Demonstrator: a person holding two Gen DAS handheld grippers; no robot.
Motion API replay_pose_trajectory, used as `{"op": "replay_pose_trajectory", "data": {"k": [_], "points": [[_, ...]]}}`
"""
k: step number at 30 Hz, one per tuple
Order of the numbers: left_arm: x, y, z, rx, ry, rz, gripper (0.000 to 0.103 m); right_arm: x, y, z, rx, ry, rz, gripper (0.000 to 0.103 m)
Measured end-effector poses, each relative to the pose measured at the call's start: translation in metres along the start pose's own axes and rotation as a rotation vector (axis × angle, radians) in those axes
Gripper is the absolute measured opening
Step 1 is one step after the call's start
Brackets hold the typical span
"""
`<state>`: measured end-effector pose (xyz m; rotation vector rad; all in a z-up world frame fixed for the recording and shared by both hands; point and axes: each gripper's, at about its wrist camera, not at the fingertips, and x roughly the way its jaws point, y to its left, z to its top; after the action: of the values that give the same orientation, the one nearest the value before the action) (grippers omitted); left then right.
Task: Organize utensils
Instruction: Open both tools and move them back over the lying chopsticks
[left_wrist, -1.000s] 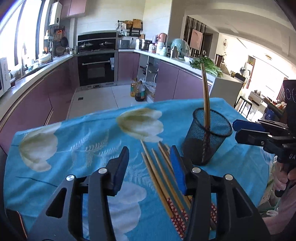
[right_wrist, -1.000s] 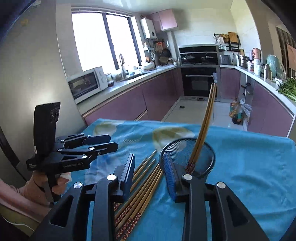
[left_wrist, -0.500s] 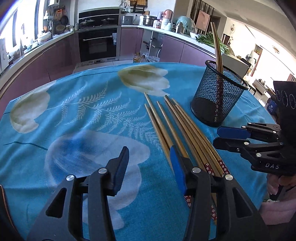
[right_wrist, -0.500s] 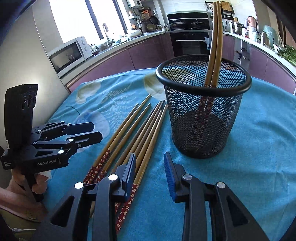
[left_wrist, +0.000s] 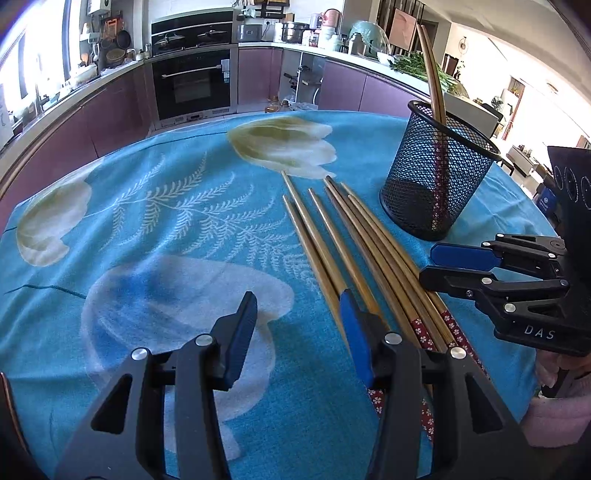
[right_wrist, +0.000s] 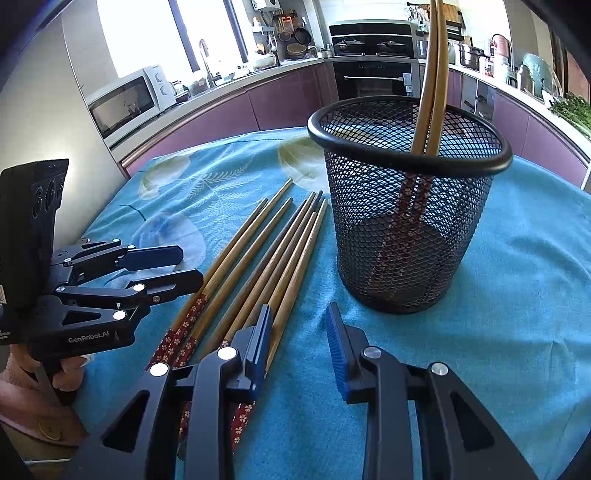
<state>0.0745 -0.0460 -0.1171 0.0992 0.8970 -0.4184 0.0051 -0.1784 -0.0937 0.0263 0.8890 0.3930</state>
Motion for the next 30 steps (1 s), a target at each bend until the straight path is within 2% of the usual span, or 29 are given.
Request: {"op": "replay_pose_trajectory", "data": {"k": [3, 5, 10, 17, 27, 30], "points": [[0.002, 0.0, 0.0, -0.001, 0.003, 0.009, 0.048, 0.0, 0.001, 0.0, -0.008, 0.002, -0.012, 0.028], [0.003, -0.001, 0.001, 0.003, 0.003, 0.021, 0.048, -0.002, 0.0, 0.0, -0.011, 0.003, -0.025, 0.025], [0.003, -0.001, 0.002, 0.016, 0.018, 0.053, 0.042, 0.0, 0.0, 0.001, -0.011, 0.01, -0.037, 0.024], [0.001, -0.004, 0.006, 0.021, -0.001, 0.016, 0.044, 0.005, 0.003, 0.004, -0.02, 0.009, -0.056, 0.024], [0.011, -0.003, 0.009, 0.023, 0.021, 0.009, 0.043, 0.006, 0.003, 0.004, -0.019, 0.007, -0.057, 0.023], [0.016, -0.008, 0.01, 0.046, 0.032, 0.031, 0.043, 0.007, 0.004, 0.005, -0.02, 0.004, -0.061, 0.023]]}}
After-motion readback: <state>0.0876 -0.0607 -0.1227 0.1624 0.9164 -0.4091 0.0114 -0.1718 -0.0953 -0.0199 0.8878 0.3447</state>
